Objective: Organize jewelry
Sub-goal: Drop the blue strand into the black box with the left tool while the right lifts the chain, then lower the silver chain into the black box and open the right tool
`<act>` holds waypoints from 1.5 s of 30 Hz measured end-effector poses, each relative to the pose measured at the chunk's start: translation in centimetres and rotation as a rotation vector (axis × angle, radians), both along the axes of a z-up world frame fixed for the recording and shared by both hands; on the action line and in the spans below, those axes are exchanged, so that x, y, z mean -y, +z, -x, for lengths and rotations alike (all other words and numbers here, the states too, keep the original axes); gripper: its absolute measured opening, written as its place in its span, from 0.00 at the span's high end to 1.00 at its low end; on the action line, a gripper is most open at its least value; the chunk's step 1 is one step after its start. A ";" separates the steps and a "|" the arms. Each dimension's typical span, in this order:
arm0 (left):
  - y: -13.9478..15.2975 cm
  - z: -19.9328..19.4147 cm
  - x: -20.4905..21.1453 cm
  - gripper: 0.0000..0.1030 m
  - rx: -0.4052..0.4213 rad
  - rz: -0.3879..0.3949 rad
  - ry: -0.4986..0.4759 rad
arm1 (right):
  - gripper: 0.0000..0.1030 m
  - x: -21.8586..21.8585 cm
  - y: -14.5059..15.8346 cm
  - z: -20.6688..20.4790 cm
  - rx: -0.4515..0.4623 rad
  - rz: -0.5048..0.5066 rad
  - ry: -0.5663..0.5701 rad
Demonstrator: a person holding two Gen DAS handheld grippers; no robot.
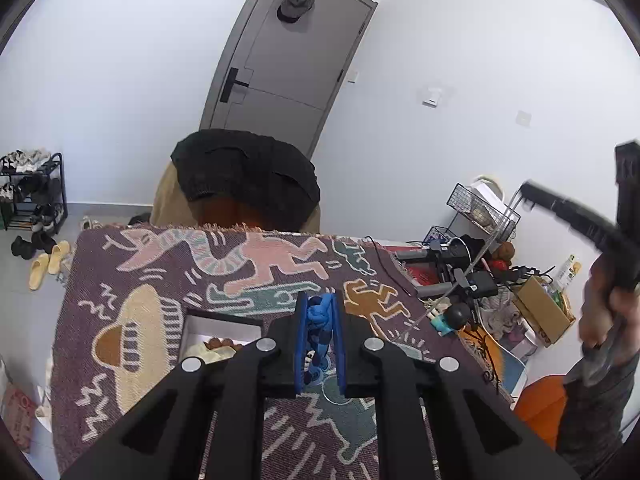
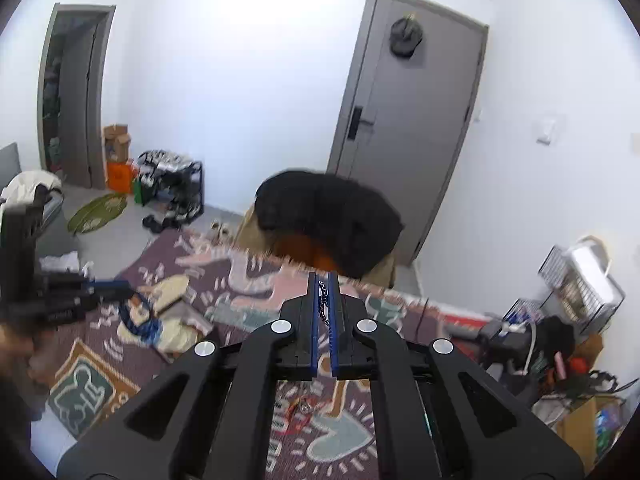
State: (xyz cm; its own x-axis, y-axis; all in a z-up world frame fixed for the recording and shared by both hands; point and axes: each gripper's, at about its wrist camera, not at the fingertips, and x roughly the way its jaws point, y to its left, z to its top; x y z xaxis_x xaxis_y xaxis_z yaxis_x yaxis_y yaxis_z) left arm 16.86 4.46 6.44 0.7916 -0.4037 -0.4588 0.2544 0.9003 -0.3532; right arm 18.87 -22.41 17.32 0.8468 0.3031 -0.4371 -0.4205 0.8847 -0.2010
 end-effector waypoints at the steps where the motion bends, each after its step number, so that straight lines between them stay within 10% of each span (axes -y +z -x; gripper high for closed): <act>1: 0.2 0.0 -0.2 0.91 0.002 -0.006 0.005 | 0.95 0.0 0.6 0.0 0.011 -0.005 -0.006; 19: -7.8 -6.4 -3.5 0.90 -0.176 -0.044 0.062 | 0.95 -5.4 9.4 0.1 0.116 -0.054 0.041; 21: -8.9 -6.6 -3.5 0.68 -0.199 -0.056 0.077 | 0.95 -6.7 9.6 0.2 0.114 -0.061 0.059; 23: -8.9 -5.9 -4.2 0.37 -0.160 -0.036 0.116 | 0.95 -7.7 9.6 0.3 0.111 -0.065 0.073; 45: -7.3 0.2 -11.8 0.29 -0.100 0.004 0.264 | 0.95 -19.5 2.3 -2.8 -0.040 0.018 0.173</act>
State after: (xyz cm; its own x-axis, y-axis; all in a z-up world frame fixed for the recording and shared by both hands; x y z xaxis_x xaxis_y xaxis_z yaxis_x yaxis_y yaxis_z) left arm 16.69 16.28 -0.87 0.8205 -0.1913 -0.5387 -0.0254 0.9292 -0.3687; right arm 21.70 -2.95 19.62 0.7645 0.4343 -0.4763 -0.5738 0.7952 -0.1960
